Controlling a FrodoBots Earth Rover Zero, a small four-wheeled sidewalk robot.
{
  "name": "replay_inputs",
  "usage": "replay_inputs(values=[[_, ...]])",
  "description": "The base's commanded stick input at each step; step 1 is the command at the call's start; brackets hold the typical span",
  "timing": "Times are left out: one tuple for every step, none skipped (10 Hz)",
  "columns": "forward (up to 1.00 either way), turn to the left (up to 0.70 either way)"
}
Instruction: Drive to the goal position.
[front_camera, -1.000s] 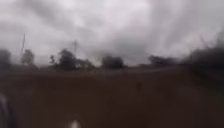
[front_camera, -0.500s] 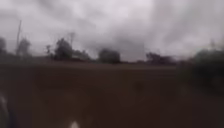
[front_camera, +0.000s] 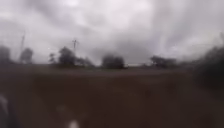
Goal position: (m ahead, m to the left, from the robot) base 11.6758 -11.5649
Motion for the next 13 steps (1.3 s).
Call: replay_inputs(values=[[0.70, 0.00], [0.70, 0.00], [0.70, 0.00], [0.70, 0.00], [0.70, 0.00], [0.70, -0.35], [0.70, -0.35], [0.70, -0.35], [0.70, -0.35], [0.70, -0.35], [0.70, -0.35], [0.70, -0.35], [0.70, -0.35]])
